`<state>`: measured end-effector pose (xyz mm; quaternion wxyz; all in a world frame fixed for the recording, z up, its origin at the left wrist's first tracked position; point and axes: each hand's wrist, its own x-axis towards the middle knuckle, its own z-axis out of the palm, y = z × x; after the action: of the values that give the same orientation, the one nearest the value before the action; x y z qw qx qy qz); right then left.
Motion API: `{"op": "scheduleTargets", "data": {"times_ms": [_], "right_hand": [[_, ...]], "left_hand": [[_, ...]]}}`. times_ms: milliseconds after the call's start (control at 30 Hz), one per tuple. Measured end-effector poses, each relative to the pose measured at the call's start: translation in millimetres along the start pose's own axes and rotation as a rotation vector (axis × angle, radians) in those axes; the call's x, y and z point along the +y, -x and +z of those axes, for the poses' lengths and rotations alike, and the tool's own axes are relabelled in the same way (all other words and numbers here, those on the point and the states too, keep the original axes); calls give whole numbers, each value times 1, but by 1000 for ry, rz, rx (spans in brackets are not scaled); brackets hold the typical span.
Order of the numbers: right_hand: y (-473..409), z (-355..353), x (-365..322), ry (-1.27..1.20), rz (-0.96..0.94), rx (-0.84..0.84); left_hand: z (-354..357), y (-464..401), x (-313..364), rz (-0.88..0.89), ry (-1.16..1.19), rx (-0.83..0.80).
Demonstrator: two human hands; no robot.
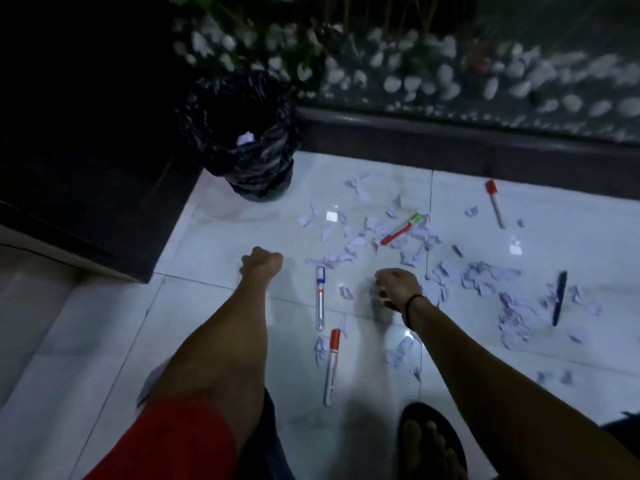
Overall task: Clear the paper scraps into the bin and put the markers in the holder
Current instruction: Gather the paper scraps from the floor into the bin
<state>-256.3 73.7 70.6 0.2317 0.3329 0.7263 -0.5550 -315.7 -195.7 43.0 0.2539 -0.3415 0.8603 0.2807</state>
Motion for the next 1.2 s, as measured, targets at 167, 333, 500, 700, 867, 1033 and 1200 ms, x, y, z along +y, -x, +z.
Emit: {"op": "scheduleTargets", "data": {"times_ms": [167, 333, 500, 700, 867, 1033, 1200], "right_hand": [[-14, -13, 35, 70, 4, 204], [-6, -21, 45, 162, 23, 378], [-16, -43, 54, 281, 219, 550], [-28, -24, 52, 380, 168, 300], [-22, -14, 31, 262, 57, 181], [2, -19, 34, 333, -25, 253], [33, 18, 47, 447, -47, 148]], "left_hand": [[40, 21, 35, 198, 22, -49], [73, 51, 65, 495, -87, -188], [61, 31, 78, 518, -7, 4], [72, 32, 81, 491, -271, -147], [91, 66, 95, 609, -297, -272], [79, 78, 74, 493, -372, -17], [71, 84, 45, 353, -407, -38]]}}
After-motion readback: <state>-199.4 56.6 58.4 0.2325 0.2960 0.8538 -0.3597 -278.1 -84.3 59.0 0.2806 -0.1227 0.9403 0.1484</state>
